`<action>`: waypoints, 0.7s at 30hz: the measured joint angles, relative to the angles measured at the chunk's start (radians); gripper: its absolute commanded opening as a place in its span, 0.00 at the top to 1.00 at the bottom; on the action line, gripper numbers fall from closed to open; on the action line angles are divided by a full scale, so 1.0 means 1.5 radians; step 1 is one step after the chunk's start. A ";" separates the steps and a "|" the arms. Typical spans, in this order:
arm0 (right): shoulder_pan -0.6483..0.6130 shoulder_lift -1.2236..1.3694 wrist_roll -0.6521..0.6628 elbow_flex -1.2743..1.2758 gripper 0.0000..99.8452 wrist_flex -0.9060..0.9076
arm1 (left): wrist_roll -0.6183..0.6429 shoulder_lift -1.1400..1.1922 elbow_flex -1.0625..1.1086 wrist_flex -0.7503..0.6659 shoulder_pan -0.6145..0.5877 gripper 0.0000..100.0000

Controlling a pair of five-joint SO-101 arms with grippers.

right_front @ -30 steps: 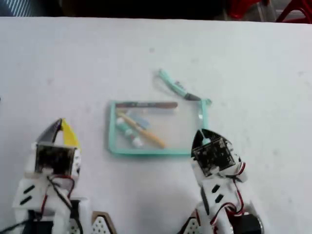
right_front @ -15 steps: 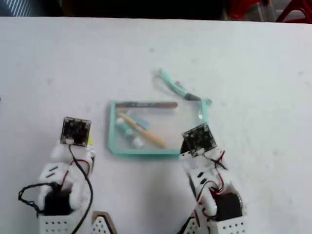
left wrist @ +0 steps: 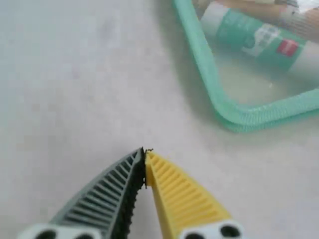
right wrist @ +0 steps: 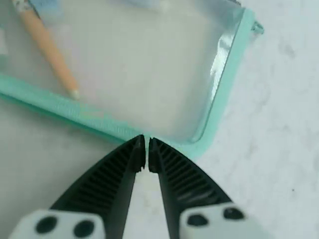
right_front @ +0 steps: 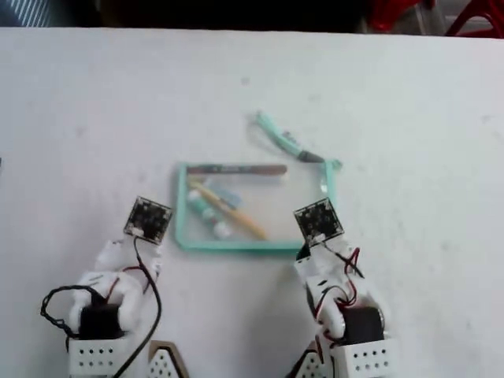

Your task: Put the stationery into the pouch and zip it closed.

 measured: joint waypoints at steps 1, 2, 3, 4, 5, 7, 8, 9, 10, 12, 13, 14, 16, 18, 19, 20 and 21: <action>0.003 0.000 0.000 0.000 0.98 0.017 | 0.012 -0.001 0.000 0.013 0.000 0.98; 0.003 0.000 0.000 0.000 0.98 0.039 | 0.023 -0.001 0.000 0.031 0.000 0.98; -0.002 0.000 0.000 0.000 0.98 0.060 | 0.031 -0.004 0.000 0.044 0.000 0.98; -0.009 0.000 0.000 0.000 0.98 0.077 | 0.039 -0.006 0.000 0.049 0.000 0.98; -0.017 0.000 0.000 0.000 0.98 0.082 | 0.044 -0.006 0.000 0.051 0.000 0.98; -0.032 0.000 0.000 0.000 0.98 0.088 | 0.054 -0.006 0.000 0.052 0.000 0.98; -0.035 0.000 0.000 0.000 0.98 0.089 | 0.059 -0.006 0.000 0.052 0.000 0.98; -0.035 0.000 0.000 0.000 0.98 0.089 | 0.064 -0.006 0.000 0.053 0.000 0.98; -0.034 0.000 0.000 0.000 0.98 0.089 | 0.072 -0.006 0.000 0.053 0.000 0.98; -0.034 0.000 0.000 0.000 0.98 0.089 | 0.084 -0.006 0.000 0.054 0.000 0.98; -0.034 0.000 0.000 0.000 0.98 0.089 | 0.087 -0.006 0.000 0.054 0.000 0.98; -0.035 0.000 0.000 0.000 0.98 0.089 | 0.088 -0.006 0.000 0.054 0.000 0.98; -0.033 0.000 0.000 0.000 0.98 0.089 | 0.092 -0.006 0.000 0.054 0.000 0.98; -0.033 0.000 0.000 0.000 0.98 0.089 | 0.093 -0.006 0.000 0.055 0.000 0.98; -0.034 0.000 0.000 0.000 0.98 0.089 | 0.093 -0.006 0.000 0.055 0.000 0.98; -0.035 0.000 0.000 0.000 0.98 0.089 | 0.093 -0.006 0.000 0.055 0.000 0.98; -0.034 0.000 0.000 0.000 0.98 0.089 | 0.093 -0.006 0.000 0.055 0.000 0.98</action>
